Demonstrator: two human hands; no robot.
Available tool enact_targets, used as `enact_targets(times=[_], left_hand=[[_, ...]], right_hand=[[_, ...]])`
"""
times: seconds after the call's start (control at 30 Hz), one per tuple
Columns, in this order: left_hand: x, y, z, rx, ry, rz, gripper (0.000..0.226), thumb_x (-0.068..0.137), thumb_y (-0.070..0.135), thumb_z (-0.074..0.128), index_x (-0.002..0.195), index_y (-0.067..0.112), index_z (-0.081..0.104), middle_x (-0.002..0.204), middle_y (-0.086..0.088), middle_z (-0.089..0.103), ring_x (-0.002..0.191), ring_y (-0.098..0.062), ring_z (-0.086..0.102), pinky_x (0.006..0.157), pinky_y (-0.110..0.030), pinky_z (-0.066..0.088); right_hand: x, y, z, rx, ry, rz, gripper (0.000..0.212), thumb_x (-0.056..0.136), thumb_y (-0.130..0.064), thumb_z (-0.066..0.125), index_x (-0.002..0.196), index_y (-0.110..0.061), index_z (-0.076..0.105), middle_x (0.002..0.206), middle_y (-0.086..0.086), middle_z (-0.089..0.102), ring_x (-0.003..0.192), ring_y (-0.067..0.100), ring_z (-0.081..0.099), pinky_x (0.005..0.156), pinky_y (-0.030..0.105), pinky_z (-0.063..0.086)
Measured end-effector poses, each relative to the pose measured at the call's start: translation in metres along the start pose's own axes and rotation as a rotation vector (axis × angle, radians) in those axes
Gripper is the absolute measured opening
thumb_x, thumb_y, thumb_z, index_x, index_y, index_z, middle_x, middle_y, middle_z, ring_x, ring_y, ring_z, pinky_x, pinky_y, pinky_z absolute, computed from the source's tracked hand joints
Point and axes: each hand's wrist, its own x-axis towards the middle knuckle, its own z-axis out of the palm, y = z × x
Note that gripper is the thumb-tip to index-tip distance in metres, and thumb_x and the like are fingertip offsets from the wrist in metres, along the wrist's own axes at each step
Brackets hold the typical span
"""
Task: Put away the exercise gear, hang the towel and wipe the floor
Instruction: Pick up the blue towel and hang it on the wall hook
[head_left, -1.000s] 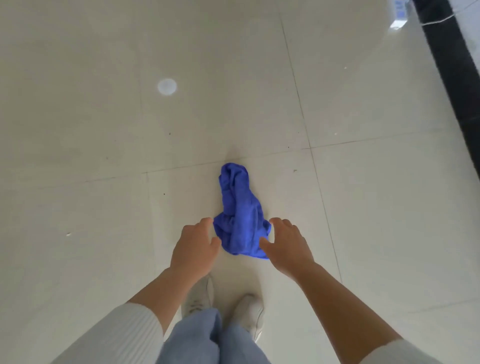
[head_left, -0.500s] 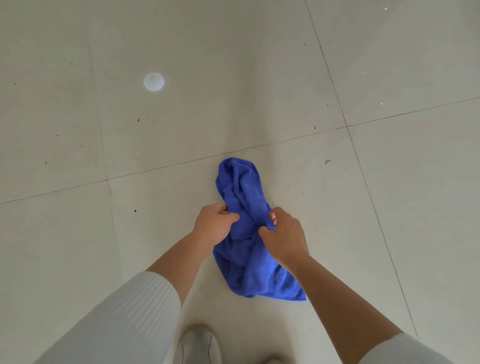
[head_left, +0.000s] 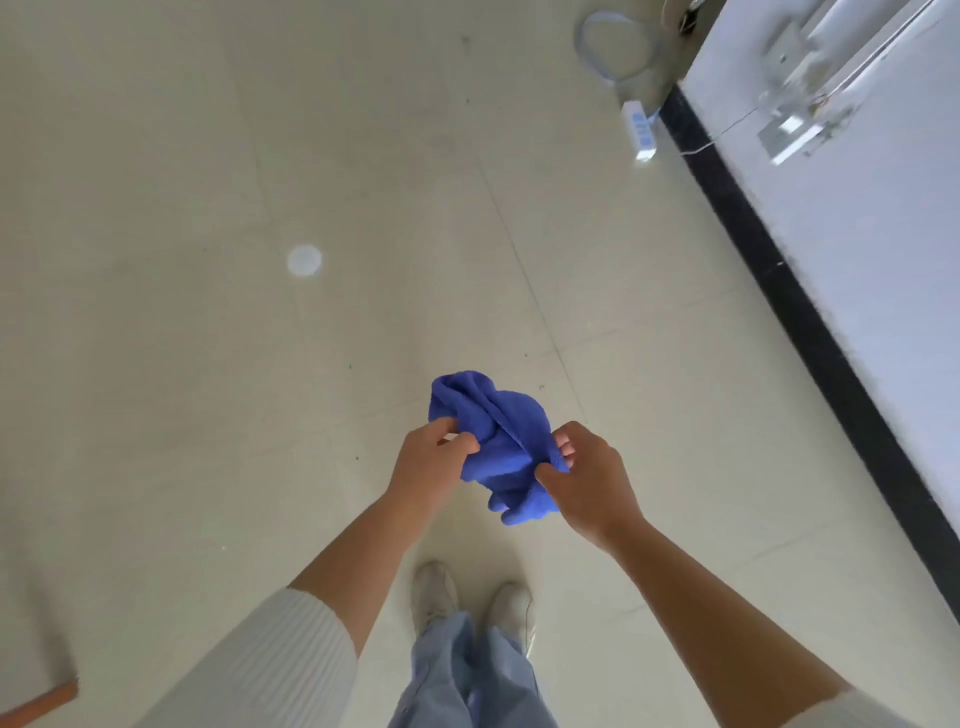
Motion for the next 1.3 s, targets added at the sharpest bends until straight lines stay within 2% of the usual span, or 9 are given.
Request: enact_targets(times=[0.17,0.37,0.53,0.77,0.87,0.97,1.07,1.2,1.3], left_hand=[[-0.134,0.093,-0.020,0.015,-0.054,0.121,0.028,0.065,0.026,0.053,0.086,0.011,0.064,0.076,-0.005,0.056,0.075,-0.019,0.053,0.087,-0.052,0.051],[-0.222,0.183,-0.020,0.012,-0.185,0.271,0.049,0.059,0.024,0.055,0.101,-0.001,0.061,0.085,-0.004,0.055,0.081,-0.020,0.054,0.081,-0.036,0.048],[-0.277,0.258,-0.009,0.078,-0.318,0.477,0.050,0.060,0.021,0.053,0.104,0.000,0.062,0.086,-0.004,0.055,0.081,-0.020,0.053,0.079,-0.034,0.047],[-0.362,0.329,0.023,0.242,-0.477,0.773,0.030,0.058,0.022,0.052,0.082,0.009,0.064,0.076,-0.006,0.057,0.074,-0.023,0.055,0.075,-0.040,0.050],[-0.397,0.345,0.047,0.300,-0.544,0.856,0.023,0.062,0.016,0.052,0.079,0.016,0.066,0.076,-0.003,0.062,0.075,-0.022,0.059,0.076,-0.040,0.051],[-0.432,0.351,0.080,0.355,-0.617,0.938,0.029,0.074,0.002,0.049,0.094,0.013,0.067,0.084,-0.002,0.066,0.083,-0.021,0.061,0.084,-0.040,0.052],[-0.474,0.341,0.119,0.447,-0.727,0.956,0.029,0.078,-0.002,0.048,0.097,0.012,0.066,0.087,-0.002,0.065,0.084,-0.021,0.060,0.087,-0.040,0.052],[-0.531,0.306,0.182,0.614,-1.001,0.859,0.031,0.073,0.018,0.061,0.104,0.019,0.065,0.094,-0.003,0.068,0.086,-0.022,0.064,0.083,-0.040,0.053],[-0.582,0.258,0.241,0.776,-1.142,0.757,0.036,0.086,0.034,0.059,0.120,0.024,0.059,0.110,-0.009,0.069,0.083,-0.026,0.069,0.078,-0.037,0.056]], right_hand=[[-0.110,-0.086,-0.092,0.034,0.045,-0.039,0.013,0.078,-0.007,0.059,0.089,-0.013,0.058,0.083,0.000,0.061,0.074,0.020,0.056,0.060,0.027,0.043],[-0.199,-0.139,-0.170,0.009,0.149,-0.115,0.015,0.070,-0.013,0.068,0.084,-0.018,0.064,0.090,0.001,0.068,0.088,0.022,0.064,0.078,0.037,0.052],[-0.266,-0.172,-0.229,0.073,0.372,-0.155,0.017,0.067,-0.008,0.071,0.084,-0.011,0.067,0.087,0.007,0.069,0.086,0.026,0.065,0.073,0.034,0.050],[-0.375,-0.187,-0.291,0.146,0.711,-0.174,0.014,0.069,-0.004,0.067,0.081,-0.012,0.066,0.081,0.005,0.067,0.073,0.020,0.057,0.062,0.026,0.043],[-0.429,-0.173,-0.318,0.176,0.895,-0.150,0.025,0.072,-0.003,0.061,0.095,-0.014,0.066,0.088,0.006,0.067,0.077,0.020,0.059,0.059,0.025,0.043],[-0.485,-0.150,-0.341,0.212,1.074,-0.093,0.037,0.076,0.000,0.051,0.107,-0.015,0.064,0.098,0.005,0.066,0.087,0.023,0.061,0.063,0.027,0.047],[-0.549,-0.120,-0.355,0.209,1.145,-0.043,0.038,0.075,0.003,0.043,0.099,-0.014,0.068,0.096,0.008,0.069,0.090,0.025,0.062,0.076,0.036,0.053],[-0.642,-0.077,-0.363,0.200,1.220,-0.054,0.040,0.074,0.009,0.041,0.092,-0.013,0.069,0.086,0.002,0.068,0.081,0.017,0.061,0.070,0.029,0.050],[-0.711,-0.037,-0.365,0.198,1.334,-0.076,0.044,0.073,0.013,0.040,0.086,-0.017,0.070,0.081,-0.002,0.068,0.078,0.014,0.061,0.066,0.023,0.049]])
